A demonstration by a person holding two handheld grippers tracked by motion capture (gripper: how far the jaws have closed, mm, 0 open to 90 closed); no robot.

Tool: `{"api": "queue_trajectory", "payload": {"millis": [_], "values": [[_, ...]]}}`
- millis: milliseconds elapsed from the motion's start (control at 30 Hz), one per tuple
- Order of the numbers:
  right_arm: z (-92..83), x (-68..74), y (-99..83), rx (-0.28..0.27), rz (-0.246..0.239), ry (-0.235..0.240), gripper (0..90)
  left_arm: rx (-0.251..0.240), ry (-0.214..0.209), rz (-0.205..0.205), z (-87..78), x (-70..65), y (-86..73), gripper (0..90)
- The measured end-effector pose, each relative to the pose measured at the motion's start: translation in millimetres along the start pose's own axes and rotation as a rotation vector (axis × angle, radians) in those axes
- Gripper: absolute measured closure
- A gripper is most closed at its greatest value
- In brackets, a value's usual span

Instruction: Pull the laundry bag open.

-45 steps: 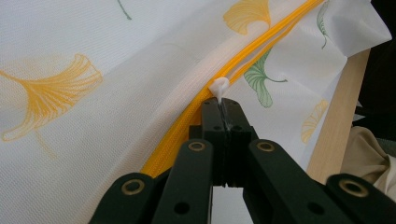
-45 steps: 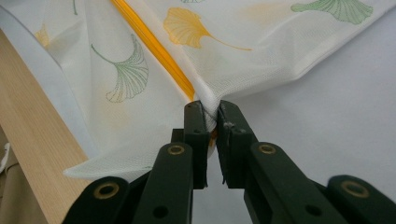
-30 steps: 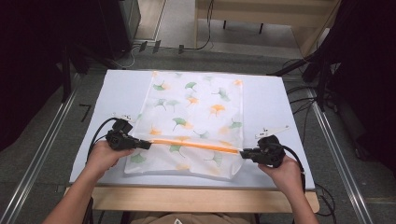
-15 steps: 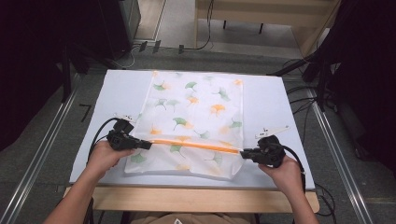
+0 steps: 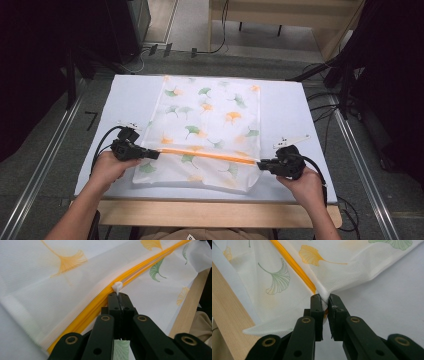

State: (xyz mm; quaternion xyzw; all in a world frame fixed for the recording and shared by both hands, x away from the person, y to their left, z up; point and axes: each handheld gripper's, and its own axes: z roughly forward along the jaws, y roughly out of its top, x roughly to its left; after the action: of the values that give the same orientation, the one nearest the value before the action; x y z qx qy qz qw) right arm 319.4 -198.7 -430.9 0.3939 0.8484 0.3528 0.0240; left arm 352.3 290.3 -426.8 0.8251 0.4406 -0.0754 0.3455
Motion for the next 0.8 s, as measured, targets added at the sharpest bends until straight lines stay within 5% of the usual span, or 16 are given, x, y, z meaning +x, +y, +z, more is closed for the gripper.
{"api": "queue_trajectory", "payload": {"millis": [267, 800], "values": [[1.0, -0.5, -0.1, 0.005, -0.001, 0.000, 84.8, -0.049, 0.026, -0.078, -23.9, 17.6, -21.7, 90.0], [1.7, -0.9, -0.3, 0.011, 0.000, -0.005, 84.9, -0.051, 0.032, -0.067, -22.6, 17.0, -21.7, 90.0]]}}
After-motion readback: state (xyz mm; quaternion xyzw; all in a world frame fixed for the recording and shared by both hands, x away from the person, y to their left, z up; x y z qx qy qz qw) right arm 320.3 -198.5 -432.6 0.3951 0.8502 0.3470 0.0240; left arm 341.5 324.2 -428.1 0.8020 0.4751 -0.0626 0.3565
